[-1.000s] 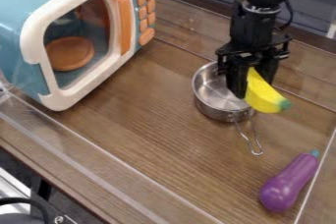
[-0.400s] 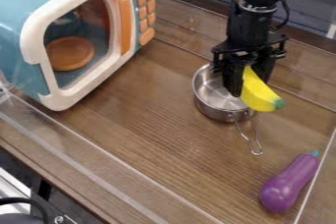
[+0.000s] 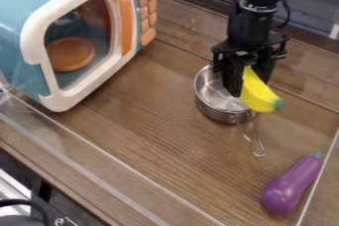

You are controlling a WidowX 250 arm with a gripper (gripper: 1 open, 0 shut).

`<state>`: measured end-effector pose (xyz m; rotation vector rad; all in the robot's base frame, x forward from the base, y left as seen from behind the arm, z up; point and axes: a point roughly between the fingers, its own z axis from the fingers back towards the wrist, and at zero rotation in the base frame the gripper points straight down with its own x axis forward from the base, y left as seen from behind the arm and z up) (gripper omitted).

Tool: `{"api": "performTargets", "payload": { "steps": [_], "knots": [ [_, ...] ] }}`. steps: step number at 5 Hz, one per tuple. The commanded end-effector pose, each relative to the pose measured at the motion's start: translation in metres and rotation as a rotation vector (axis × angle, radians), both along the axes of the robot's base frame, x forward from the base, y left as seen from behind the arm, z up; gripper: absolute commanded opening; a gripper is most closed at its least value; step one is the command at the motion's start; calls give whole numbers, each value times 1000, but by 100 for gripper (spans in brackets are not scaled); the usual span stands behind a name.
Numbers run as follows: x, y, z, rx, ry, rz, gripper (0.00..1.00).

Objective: Put the banana in the silver pot

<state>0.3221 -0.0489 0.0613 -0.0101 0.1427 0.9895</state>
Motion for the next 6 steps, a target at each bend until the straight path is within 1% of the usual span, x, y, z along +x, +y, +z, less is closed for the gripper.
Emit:
{"api": "performTargets", "payload": {
  "steps": [1, 6],
  "knots": [
    [7, 5, 33, -2, -102, 4, 0],
    [8, 10, 34, 13, -96, -12, 0]
  ]
}}
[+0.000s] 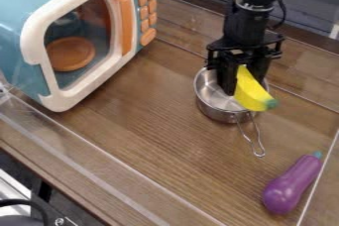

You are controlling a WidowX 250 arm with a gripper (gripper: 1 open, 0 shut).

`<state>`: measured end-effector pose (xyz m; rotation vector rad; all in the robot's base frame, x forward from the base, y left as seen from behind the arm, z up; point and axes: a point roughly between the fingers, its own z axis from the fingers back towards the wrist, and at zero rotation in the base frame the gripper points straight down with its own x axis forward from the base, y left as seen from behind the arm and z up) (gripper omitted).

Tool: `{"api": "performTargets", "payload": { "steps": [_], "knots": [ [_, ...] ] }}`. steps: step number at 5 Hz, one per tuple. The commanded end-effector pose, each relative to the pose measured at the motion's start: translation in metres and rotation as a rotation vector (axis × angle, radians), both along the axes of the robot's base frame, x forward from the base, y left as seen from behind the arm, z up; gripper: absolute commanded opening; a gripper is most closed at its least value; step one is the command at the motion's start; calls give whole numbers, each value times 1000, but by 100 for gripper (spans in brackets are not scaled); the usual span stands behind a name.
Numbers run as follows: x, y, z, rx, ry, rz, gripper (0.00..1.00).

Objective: Put the banana in the silver pot

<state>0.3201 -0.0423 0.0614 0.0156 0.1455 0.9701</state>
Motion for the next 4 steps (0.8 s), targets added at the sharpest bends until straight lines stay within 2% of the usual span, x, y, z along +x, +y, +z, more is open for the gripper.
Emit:
{"api": "performTargets", "payload": {
  "steps": [1, 4],
  "knots": [
    [10, 4, 35, -5, -108, 6, 0],
    [12, 4, 34, -1, -105, 2, 0]
  ]
}}
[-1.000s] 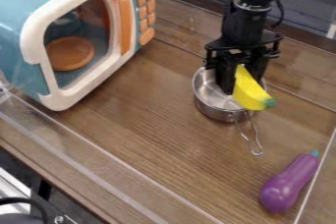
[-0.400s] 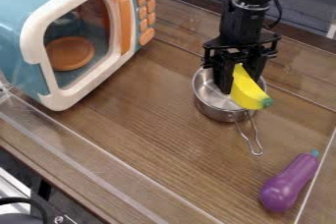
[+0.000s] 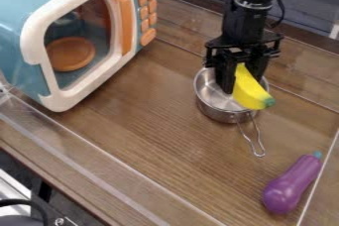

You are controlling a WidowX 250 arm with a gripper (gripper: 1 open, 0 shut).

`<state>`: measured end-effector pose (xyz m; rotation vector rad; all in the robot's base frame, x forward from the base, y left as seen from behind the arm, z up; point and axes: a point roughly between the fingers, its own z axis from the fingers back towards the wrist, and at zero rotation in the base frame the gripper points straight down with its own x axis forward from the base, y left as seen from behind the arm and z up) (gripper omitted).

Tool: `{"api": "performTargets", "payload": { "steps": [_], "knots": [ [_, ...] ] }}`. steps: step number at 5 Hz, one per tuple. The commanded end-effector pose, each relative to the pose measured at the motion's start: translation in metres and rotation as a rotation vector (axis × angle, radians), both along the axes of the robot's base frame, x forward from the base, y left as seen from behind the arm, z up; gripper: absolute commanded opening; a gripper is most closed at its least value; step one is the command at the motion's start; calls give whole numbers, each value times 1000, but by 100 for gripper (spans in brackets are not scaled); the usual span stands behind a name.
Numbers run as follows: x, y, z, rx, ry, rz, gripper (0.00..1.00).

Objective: Put the banana in the silver pot

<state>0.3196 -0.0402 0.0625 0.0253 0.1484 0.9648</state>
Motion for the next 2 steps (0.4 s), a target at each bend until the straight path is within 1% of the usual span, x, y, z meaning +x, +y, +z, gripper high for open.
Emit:
{"api": "performTargets", "payload": {
  "steps": [1, 2],
  "knots": [
    [12, 2, 33, -6, -110, 6, 0],
    [13, 3, 33, -4, -109, 5, 0]
  ]
}}
